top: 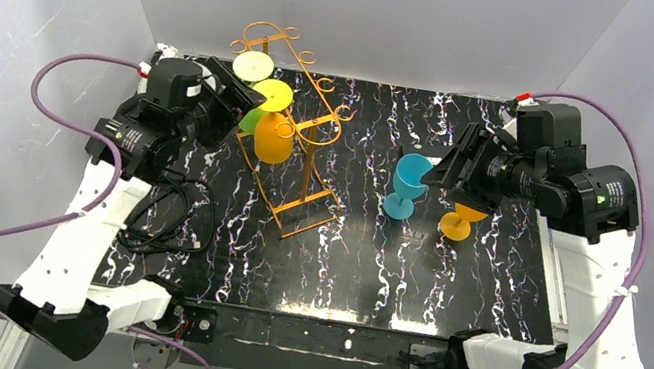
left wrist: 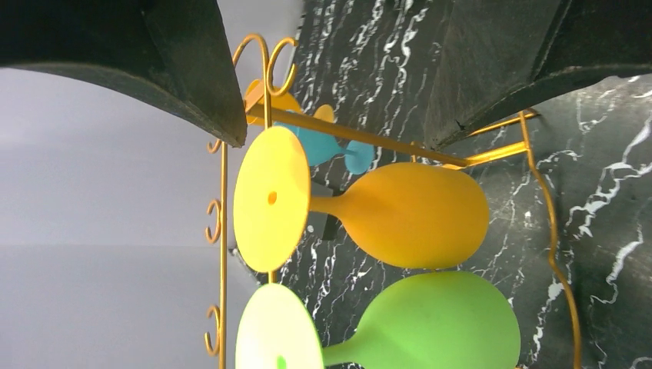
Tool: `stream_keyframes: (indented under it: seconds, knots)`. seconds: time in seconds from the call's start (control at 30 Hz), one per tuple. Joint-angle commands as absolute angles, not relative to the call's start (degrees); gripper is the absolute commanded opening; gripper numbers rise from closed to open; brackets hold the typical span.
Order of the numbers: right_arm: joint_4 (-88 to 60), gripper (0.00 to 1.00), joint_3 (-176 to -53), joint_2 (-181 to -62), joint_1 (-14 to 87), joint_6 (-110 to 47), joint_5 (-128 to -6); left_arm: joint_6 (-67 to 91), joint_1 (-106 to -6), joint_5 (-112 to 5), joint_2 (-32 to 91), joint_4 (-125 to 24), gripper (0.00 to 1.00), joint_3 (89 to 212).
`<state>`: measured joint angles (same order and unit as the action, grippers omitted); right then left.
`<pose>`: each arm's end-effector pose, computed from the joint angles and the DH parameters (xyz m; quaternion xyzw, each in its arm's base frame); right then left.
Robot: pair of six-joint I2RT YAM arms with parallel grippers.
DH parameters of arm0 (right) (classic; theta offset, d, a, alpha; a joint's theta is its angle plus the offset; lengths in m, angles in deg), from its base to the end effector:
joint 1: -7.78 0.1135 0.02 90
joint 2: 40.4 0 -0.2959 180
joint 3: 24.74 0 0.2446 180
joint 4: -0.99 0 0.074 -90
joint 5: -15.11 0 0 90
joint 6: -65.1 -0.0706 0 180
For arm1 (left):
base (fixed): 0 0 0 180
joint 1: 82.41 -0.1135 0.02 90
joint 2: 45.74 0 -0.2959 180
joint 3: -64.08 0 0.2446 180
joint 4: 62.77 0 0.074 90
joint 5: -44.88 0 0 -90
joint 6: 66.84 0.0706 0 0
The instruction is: Take the wine glass off the wine glass rack
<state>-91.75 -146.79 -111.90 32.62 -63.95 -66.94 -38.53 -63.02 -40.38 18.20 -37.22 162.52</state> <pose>0.1667 0.0879 0.4863 0.0849 0.9085 0.2677 0.3095 0.2228 -0.0722 0.5403 -0.2636 0.5942 -0.4732 0.5946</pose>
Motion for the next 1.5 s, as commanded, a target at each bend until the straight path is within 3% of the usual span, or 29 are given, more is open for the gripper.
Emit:
stream_keyframes:
  seconds: [0.0, 0.2, 0.37, 0.7, 1.17, 1.47]
  knots:
    - [-89.9, 0.68, -146.3, -110.8, 32.2, -64.3, -66.2, -45.1, -65.4, -44.7, 16.5, -46.5, 0.83, 159.2]
    - [-89.3, 0.68, -146.4, -111.2, 32.1, -63.6, -65.6, -46.3, -65.8, -44.4, 16.8, -50.9, 0.76, 157.5]
    - [-89.1, 0.68, -147.0, -111.7, 31.7, -63.1, -65.4, -46.9, -66.0, -45.0, 18.1, -51.4, 0.65, 157.9]
    - [-89.1, 0.68, -146.6, -111.5, 30.6, -61.9, -65.2, -47.2, -66.1, -45.1, 20.2, -51.8, 0.56, 158.4]
    - [-89.2, 0.68, -146.3, -111.7, 28.5, -60.7, -63.9, -47.4, -66.1, -45.1, 21.3, -51.6, 0.33, 158.7]
    - [-88.9, 0.68, -146.1, -111.7, 27.9, -60.7, -63.4, -47.5, -66.2, -45.1, 21.3, -51.1, 0.24, 158.7]
